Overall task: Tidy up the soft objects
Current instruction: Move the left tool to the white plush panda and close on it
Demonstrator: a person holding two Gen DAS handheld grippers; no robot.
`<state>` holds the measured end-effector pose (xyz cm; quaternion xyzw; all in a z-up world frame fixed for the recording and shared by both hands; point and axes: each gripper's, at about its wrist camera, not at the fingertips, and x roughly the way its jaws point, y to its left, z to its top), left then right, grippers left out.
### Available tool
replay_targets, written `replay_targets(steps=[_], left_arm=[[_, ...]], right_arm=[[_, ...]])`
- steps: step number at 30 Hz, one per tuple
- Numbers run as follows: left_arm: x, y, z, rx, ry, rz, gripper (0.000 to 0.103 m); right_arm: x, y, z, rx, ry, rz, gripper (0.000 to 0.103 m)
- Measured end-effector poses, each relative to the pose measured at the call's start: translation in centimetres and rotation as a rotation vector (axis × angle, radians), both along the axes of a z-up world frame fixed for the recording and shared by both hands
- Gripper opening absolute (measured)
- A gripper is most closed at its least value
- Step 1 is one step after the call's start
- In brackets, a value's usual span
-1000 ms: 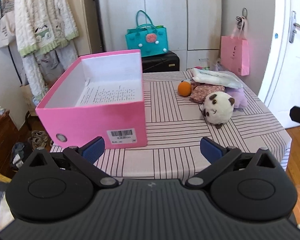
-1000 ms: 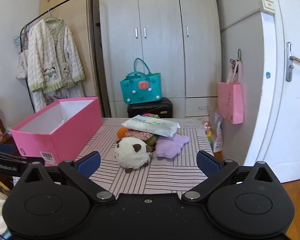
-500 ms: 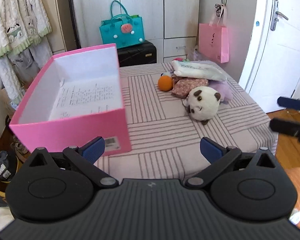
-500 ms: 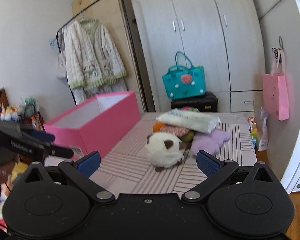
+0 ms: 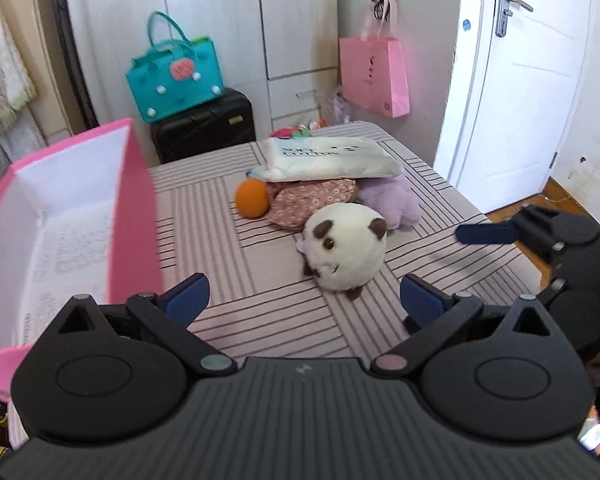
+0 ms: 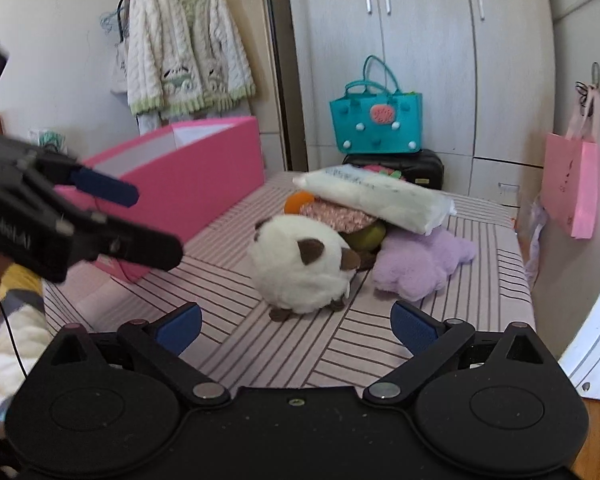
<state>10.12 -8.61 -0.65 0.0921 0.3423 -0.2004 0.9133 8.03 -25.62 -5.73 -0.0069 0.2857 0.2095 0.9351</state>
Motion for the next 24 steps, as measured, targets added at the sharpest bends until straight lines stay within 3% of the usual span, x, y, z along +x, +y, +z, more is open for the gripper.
replay_targets(steps=[7, 11, 13, 18, 22, 24], left_arm=[[3.4, -2.2, -0.9, -0.023, 0.041, -0.059, 0.100], [4.5, -3.4, -1.5, 0.030, 0.000, -0.057, 0.100], [5.5, -3.7, -2.1, 0.050, 0.024, -0.026, 0.100], [7.5, -3.3, -3.1, -0.028, 0.127, -0.046, 0.100], [7.6, -3.9, -3.3, -0.024, 0.107, -0.072, 0.099], [7.7, -4.3, -3.4, -0.011, 0.091, -0.083, 0.099]], right_arm=[[2.3, 1.1, -1.6, -0.046, 0.002, 0.049, 0.100], [4.0, 1.2, -2.4, -0.037, 0.001, 0.025, 0.100], [4.8, 1.4, -2.7, -0.047, 0.031, 0.037, 0.100], [5.5, 1.7, -2.8, -0.035, 0.052, 0.072, 0.099], [5.9, 1.9, -2.7, -0.036, 0.037, 0.071, 0.097], [6.5, 1.6, -2.9, -0.020, 0.058, 0.056, 0.090]])
